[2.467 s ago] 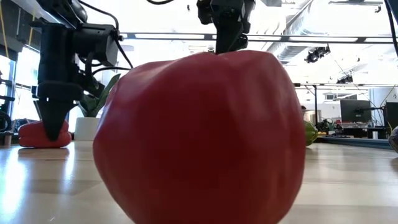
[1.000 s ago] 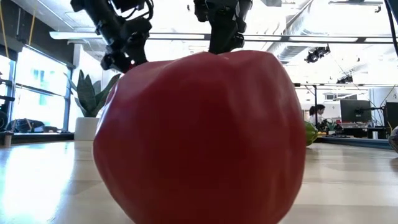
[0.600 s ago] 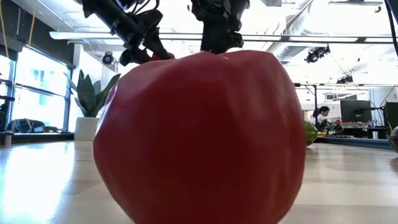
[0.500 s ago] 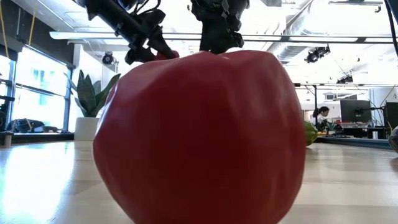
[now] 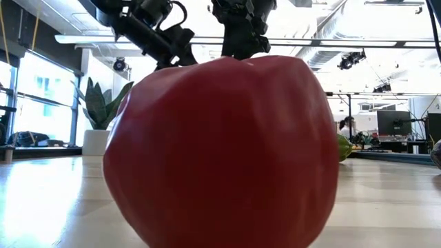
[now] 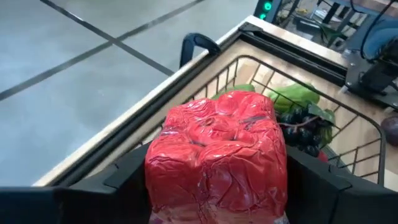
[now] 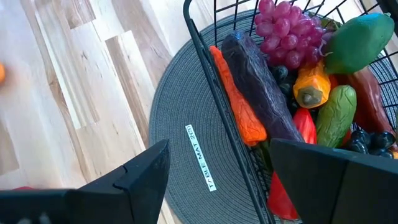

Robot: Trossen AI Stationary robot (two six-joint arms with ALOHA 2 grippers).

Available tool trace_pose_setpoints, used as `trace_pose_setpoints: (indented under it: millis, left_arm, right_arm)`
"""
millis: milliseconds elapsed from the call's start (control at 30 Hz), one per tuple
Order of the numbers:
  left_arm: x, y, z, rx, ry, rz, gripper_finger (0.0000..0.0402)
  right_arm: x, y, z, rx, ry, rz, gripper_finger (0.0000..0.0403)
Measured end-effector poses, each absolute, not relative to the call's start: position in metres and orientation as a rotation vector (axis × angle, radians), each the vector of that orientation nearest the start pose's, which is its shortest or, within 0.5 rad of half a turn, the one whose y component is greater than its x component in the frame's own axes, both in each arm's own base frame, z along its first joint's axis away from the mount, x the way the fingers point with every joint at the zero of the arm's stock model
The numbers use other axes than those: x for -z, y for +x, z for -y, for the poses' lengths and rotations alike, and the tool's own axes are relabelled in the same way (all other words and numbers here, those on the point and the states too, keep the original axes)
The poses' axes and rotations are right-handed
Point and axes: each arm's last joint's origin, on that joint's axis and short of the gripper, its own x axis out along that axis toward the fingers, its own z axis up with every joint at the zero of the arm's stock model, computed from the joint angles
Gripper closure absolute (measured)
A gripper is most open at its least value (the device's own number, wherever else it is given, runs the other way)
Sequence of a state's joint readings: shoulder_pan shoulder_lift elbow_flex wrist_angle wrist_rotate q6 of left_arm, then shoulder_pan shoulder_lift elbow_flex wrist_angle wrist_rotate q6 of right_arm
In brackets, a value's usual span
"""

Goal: Build produce basket
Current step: Put the red bell pepper into the wire basket

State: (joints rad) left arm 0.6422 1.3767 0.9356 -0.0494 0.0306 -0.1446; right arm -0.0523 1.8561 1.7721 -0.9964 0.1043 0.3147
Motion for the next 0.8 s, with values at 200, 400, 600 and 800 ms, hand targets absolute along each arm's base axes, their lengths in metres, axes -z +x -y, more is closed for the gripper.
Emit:
trace_pose_setpoints:
  millis: [200, 400, 600, 800]
  left_arm:
    - [-0.251, 0.249, -0.184, -0.595, -0.323, -0.478, 0.0135]
    - [-0.241, 0.256, -0.185, -0.515, -0.353, -0.501, 0.0135]
    - [-0.233, 0.260, -0.189, -0.517, -0.345, -0.507, 0.0135]
    - [-0.230, 0.262, -0.189, -0.479, -0.359, -0.512, 0.0132]
  right_arm:
    - [-0.311, 0.388, 0.023, 0.310, 0.254, -1.049, 0.0144]
    - [-0.311, 0.388, 0.023, 0.310, 0.253, -1.049, 0.0144]
    - [-0.310, 0.387, 0.025, 0.313, 0.246, -1.063, 0.0144]
    - [-0.309, 0.383, 0.034, 0.342, 0.263, -1.093, 0.0144]
